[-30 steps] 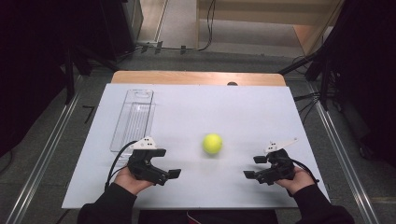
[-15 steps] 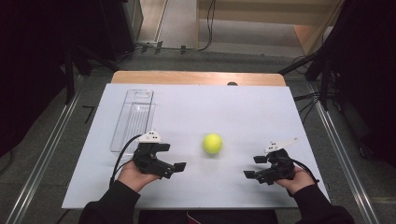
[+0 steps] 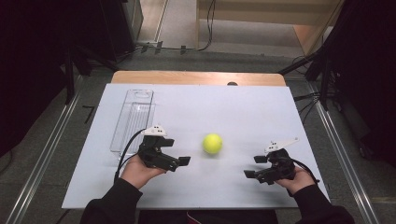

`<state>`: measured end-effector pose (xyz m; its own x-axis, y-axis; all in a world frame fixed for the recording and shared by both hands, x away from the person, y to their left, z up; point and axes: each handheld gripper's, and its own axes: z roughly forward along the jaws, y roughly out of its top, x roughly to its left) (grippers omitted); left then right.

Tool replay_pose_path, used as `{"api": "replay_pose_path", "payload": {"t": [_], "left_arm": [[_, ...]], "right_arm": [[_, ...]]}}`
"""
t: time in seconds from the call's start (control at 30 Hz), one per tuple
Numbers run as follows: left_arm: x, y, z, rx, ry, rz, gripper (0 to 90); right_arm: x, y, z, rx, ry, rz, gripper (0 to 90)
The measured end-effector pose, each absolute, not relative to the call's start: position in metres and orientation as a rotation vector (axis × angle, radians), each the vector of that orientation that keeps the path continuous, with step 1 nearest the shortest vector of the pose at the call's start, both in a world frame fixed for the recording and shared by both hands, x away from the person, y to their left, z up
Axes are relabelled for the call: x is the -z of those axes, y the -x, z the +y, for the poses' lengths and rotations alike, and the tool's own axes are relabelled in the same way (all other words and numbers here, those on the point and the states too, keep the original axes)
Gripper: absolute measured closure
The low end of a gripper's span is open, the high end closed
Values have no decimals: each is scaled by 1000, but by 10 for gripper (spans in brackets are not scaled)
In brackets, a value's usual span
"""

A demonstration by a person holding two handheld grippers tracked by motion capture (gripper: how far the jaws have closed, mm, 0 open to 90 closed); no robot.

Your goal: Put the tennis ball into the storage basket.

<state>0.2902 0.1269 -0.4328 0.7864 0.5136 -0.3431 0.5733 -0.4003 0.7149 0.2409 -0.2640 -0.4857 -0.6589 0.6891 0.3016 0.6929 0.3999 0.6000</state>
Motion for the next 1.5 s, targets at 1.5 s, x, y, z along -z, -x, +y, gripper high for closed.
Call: {"api": "replay_pose_path", "payload": {"t": [1.5], "left_arm": [[420,-330,77,66,-2127,757,0]], "right_arm": [[485,-240,-265,1128,1300,-2628,192]]}}
